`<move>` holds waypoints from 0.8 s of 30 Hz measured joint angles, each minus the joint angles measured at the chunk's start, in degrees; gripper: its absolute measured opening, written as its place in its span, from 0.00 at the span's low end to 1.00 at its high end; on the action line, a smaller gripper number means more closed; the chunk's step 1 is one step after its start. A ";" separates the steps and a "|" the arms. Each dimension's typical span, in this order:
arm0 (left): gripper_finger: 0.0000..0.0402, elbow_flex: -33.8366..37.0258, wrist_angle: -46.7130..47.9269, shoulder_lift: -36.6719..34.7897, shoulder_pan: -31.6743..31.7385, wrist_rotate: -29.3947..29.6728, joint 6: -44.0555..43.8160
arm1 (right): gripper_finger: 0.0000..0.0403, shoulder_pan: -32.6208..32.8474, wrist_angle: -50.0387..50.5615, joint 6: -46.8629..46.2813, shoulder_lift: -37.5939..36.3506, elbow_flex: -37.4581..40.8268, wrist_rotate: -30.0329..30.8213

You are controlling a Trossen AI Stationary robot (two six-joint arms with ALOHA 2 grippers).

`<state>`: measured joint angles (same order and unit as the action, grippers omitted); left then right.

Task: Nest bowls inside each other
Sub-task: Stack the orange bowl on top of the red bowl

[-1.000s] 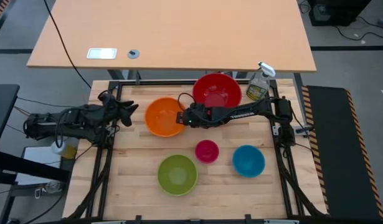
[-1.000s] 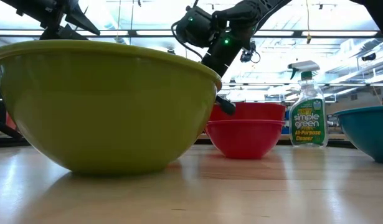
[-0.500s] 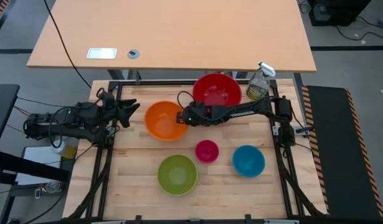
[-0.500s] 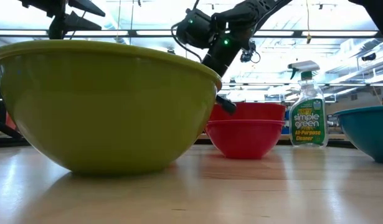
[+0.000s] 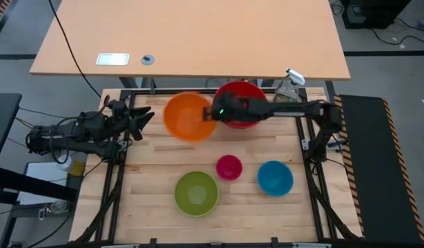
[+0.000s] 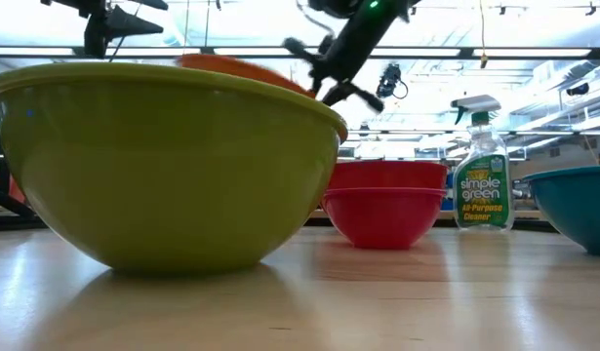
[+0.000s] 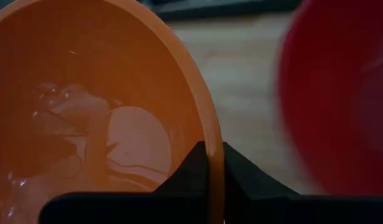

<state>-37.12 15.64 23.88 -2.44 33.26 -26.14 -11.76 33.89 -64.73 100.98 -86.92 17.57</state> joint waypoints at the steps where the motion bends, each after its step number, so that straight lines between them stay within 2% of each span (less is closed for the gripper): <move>1: 0.48 0.00 -0.47 0.02 0.00 0.01 0.94 | 0.06 -0.99 2.29 0.81 -1.70 -0.02 0.28; 7: 0.48 0.00 -0.81 0.72 0.00 0.08 3.44 | 0.06 -6.95 20.04 4.14 -12.15 0.08 7.03; 11: 0.48 0.00 -0.88 2.30 0.02 0.45 2.85 | 0.07 -11.91 24.70 6.81 -18.61 4.48 9.40; 17: 0.48 0.00 -1.66 5.69 0.02 0.96 2.31 | 0.07 -19.56 17.82 9.94 -24.43 16.07 3.64; 20: 0.48 0.00 -2.60 7.26 0.02 0.95 2.21 | 0.07 -21.71 10.86 9.59 -24.82 22.28 0.84; 24: 0.48 0.00 -2.90 8.63 0.02 0.96 2.01 | 0.07 -22.81 2.33 8.13 -22.89 28.24 -0.02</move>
<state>-37.12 12.74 32.51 -2.42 34.22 -24.12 -34.57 36.22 -56.60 78.10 -58.67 17.55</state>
